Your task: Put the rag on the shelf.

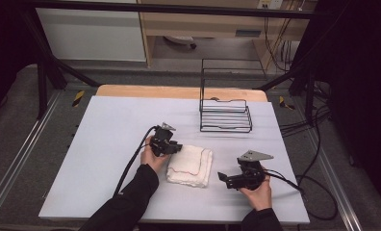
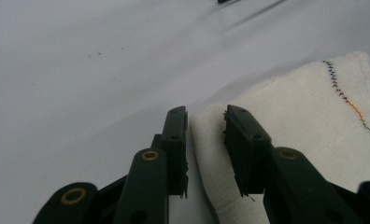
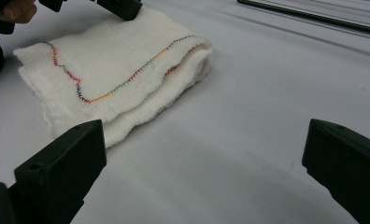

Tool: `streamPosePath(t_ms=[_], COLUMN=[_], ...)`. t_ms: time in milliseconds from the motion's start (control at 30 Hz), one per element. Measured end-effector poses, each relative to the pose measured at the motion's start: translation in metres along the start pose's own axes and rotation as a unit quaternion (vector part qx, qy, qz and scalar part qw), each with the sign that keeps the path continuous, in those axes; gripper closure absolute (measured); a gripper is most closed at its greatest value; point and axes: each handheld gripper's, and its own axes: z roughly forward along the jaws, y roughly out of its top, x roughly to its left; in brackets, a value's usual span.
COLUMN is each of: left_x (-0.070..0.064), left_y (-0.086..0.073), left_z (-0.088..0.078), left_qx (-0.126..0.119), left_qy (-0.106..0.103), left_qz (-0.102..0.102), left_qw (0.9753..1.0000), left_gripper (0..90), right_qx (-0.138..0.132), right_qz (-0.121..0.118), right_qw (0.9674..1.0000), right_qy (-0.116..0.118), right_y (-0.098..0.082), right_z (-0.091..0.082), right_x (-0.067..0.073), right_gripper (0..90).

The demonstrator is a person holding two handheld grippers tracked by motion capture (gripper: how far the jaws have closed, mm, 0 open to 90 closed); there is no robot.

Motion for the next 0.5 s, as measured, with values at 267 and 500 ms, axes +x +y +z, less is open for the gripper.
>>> streamPosePath(t_ms=[267,500], left_x=[0.0001,0.0041], left_y=[-0.0018,-0.0050], left_z=[0.0018,0.0028], left_qx=[-0.002,-0.010], left_qy=[-0.010,-0.027], left_qz=[-0.003,-0.016], left_qw=[0.9999,0.9995], left_gripper=[75.1,77.1], right_qx=[-0.002,-0.010], right_qz=[0.001,0.006], right_qw=[1.0000,0.9999], right_qy=[-0.002,-0.003], right_y=[0.0012,0.0073], right_z=[0.0016,0.0059], right_x=[-0.0009,-0.0032], right_gripper=[0.5,1.1])
